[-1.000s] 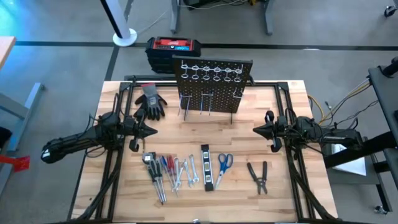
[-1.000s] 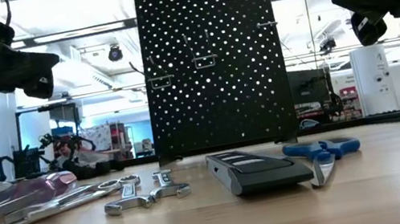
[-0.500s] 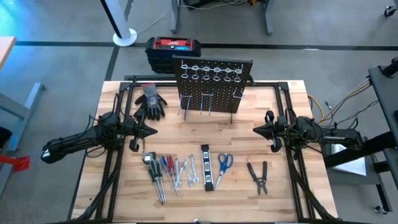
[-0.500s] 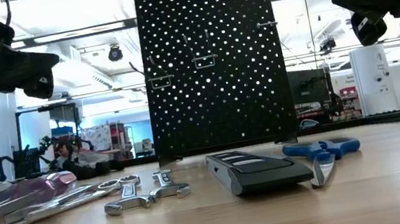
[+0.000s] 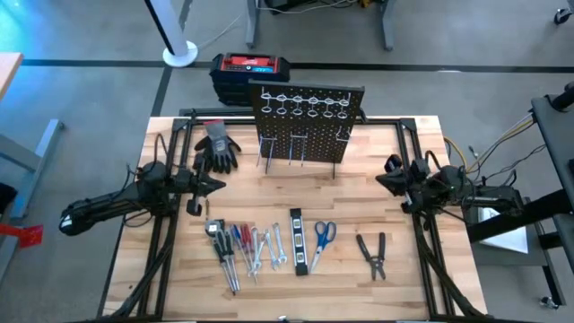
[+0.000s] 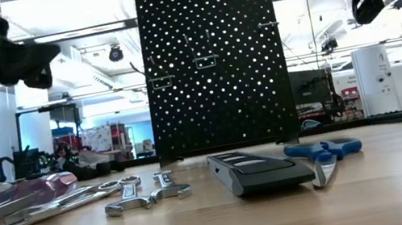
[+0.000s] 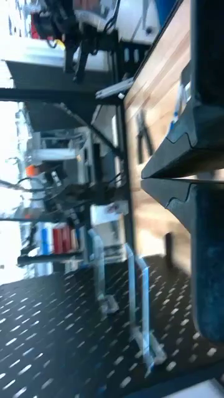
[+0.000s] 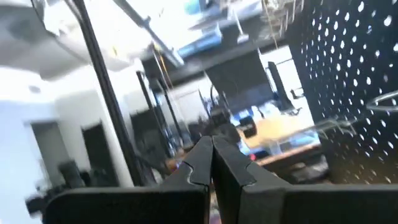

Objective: Hang tools onto peg board
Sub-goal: Hang the blue scissors on the peg board

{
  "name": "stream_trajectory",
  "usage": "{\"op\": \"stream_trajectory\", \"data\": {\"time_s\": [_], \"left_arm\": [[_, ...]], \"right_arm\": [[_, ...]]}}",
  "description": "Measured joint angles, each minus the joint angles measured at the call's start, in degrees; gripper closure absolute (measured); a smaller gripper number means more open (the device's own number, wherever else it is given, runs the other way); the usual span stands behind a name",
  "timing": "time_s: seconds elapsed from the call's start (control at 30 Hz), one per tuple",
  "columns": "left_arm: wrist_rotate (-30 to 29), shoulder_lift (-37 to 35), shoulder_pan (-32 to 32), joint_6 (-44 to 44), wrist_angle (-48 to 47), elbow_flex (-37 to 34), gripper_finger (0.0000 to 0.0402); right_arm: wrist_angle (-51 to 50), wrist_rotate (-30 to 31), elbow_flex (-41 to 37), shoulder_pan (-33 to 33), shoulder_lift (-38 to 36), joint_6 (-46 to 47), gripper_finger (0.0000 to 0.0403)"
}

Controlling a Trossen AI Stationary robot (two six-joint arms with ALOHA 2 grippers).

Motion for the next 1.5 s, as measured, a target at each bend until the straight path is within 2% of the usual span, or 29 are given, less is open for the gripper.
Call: {"op": "stream_trajectory", "data": {"time_s": [0.07, 0.13, 0.2, 0.27, 0.33, 0.47, 0.5, 0.57, 0.77, 0.87, 1.0, 1.17, 1.3, 1.4, 1.5], "left_arm": [[-0.4, 0.0, 0.0, -0.2, 2.0, 0.0, 0.0401], [-0.4, 0.0, 0.0, -1.7, 4.2, 0.0, 0.0401], [-0.4, 0.0, 0.0, -2.5, 5.1, 0.0, 0.0401], [-0.4, 0.0, 0.0, -2.5, 6.7, 0.0, 0.0402], [-1.1, 0.0, 0.0, -2.5, 7.2, 0.0, 0.0401], [-2.3, 0.0, 0.0, -2.6, 7.9, 0.0, 0.0401], [-2.3, 0.0, 0.0, -2.6, 7.7, 0.0, 0.0401], [-2.3, 0.0, 0.0, -2.7, 7.4, 0.0, 0.0401], [-6.6, 0.1, 0.0, -5.6, 7.2, 0.0, 0.0401], [-9.2, 0.3, 0.0, -8.0, 6.3, 0.0, 0.0401], [-11.7, 1.0, 0.0, -15.7, 6.2, 0.0, 0.0401], [-14.4, 2.5, 0.0, -22.1, 6.2, -0.1, 0.0401], [-14.5, 4.9, 0.0, -26.5, 6.1, -0.5, 0.0401], [-14.3, 7.5, 0.0, -28.9, 6.0, -0.6, 0.0401], [-15.2, 10.3, 0.0, -32.2, 6.1, -0.6, 0.0401]], "right_arm": [[-1.5, 7.8, 0.0, 0.0, 1.5, 4.1, 0.0403], [-8.3, 14.7, 0.0, -0.1, 4.1, 10.0, 0.0403], [-15.8, 16.8, -0.1, 0.0, 8.5, 18.6, 0.0403], [-18.4, 17.1, -0.1, 0.2, 14.3, 29.3, 0.0403], [-15.8, 17.3, -0.1, 1.3, 21.4, 38.1, 0.0403], [2.1, 17.3, 0.0, 3.5, 36.6, 42.9, 0.0403], [5.4, 17.3, 0.5, 3.9, 40.5, 43.3, 0.0403], [5.6, 17.0, 3.3, 5.1, 48.0, 43.4, 0.0403], [-9.7, 13.5, 17.5, 9.0, 67.9, 40.9, 0.0403], [-19.4, 10.0, 24.5, 10.2, 74.1, 37.2, 0.0403], [-31.6, 9.1, 31.3, 12.4, 78.4, 33.9, 0.0403], [-32.8, 9.1, 34.2, 14.7, 82.1, 31.4, 0.0403], [-33.1, 7.4, 34.7, 15.0, 85.1, 29.7, 0.0400], [-33.2, 5.4, 34.7, 15.0, 85.8, 27.4, 0.0376], [-33.2, 5.0, 34.6, 15.0, 85.3, 25.5, 0.0335]]}}
